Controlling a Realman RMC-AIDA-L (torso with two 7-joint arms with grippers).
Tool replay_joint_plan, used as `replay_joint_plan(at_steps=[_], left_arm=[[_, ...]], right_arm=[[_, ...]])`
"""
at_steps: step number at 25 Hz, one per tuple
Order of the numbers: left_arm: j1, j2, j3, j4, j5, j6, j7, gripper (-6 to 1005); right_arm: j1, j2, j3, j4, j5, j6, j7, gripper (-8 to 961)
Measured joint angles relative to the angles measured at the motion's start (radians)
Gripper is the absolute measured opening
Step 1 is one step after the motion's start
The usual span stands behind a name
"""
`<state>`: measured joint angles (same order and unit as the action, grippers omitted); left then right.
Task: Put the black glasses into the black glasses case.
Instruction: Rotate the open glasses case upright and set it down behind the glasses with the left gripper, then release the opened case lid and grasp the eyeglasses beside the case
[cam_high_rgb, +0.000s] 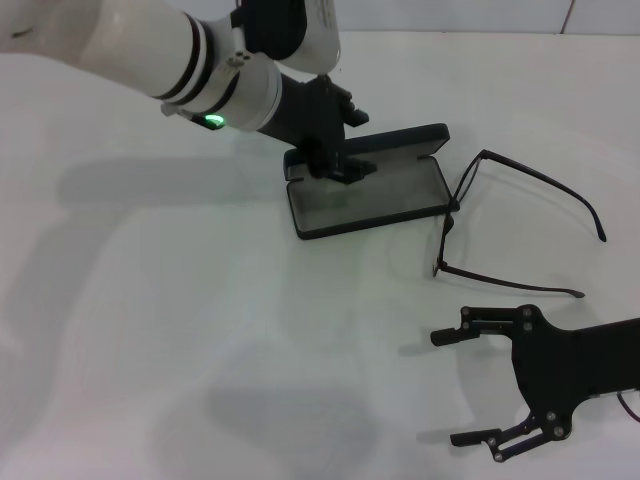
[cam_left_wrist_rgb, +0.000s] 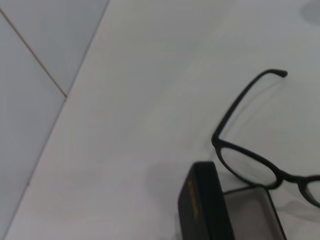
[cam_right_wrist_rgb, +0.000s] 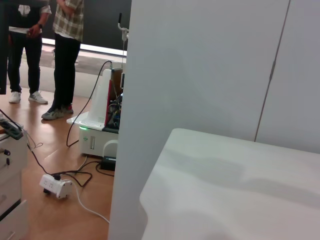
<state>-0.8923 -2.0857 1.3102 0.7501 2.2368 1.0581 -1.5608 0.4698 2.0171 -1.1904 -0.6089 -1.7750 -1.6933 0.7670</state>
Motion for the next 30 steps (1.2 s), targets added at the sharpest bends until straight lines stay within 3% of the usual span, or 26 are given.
replay_joint_plan(at_steps=[4,7,11,15,19,23,27,30], left_arm=[[0.009,0.001,-0.036,0.015,-0.049,0.018,0.015,563],[0.030,0.003,-0.133,0.011,-0.145,0.072,0.088,592],[0.070,0.008,-0.323,-0.120,-0.427,0.142,0.284,603],[0.110,0.007,-0.448,-0.266,-0.643,0.149,0.398,603],[0.183,-0.014,-0.451,-0.334,-0.853,0.161,0.485,602],[0.237,-0.014,-0.430,-0.458,-1.074,0.181,0.592,602],[0.272,-0.017,-0.418,-0.494,-1.119,0.183,0.627,603],[0.282,-0.019,-0.405,-0.523,-1.127,0.185,0.640,603]], right_arm=[[0.000,0.000,0.000,0.000,0.000,0.002,0.000,889],[0.000,0.000,0.000,0.000,0.001,0.008,0.002,889],[0.001,0.000,0.005,0.000,0.007,0.009,0.005,889],[0.008,-0.001,0.022,-0.005,0.037,0.010,0.011,889],[0.014,-0.002,0.152,-0.008,0.083,0.011,0.074,889],[0.048,-0.007,0.299,-0.036,0.106,0.027,0.206,889],[0.093,-0.050,0.256,-0.226,-0.002,0.093,0.447,888],[0.180,-0.082,0.166,-0.372,-0.188,0.131,0.582,888]])
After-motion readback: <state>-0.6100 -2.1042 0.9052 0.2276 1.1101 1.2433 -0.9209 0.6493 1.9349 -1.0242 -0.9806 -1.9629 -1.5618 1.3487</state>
